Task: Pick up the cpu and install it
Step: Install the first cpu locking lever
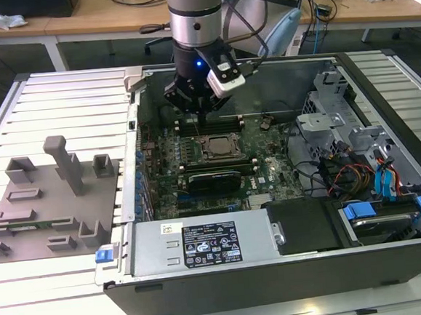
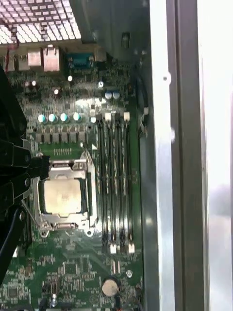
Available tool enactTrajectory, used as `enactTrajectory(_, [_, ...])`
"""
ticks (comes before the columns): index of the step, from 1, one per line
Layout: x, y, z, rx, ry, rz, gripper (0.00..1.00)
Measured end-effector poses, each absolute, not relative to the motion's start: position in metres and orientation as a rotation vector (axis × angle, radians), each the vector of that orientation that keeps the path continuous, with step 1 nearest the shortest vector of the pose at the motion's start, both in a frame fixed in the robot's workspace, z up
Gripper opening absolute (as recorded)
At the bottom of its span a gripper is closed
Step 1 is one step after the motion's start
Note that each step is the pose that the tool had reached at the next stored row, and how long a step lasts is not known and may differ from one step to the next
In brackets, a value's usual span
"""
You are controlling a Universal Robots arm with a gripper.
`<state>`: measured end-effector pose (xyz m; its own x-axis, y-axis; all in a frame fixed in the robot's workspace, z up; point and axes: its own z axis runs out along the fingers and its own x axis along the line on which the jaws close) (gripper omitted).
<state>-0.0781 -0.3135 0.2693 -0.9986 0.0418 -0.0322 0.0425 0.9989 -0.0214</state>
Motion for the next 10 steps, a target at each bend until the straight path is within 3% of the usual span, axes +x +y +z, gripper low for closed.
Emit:
enactTrajectory(3, [-0.106,-0.312,0.269,0.066,3.108,-0.030,0.11])
enactTrajectory(4, [-0.107,-0.312,0.269,0.067,3.103,0.062,0.11])
enactTrajectory(7, [-0.107,-0.312,0.269,0.068,3.098,0.145,0.11])
enactTrajectory(10, [-0.107,-0.312,0.269,0.069,3.097,0.156,0.11])
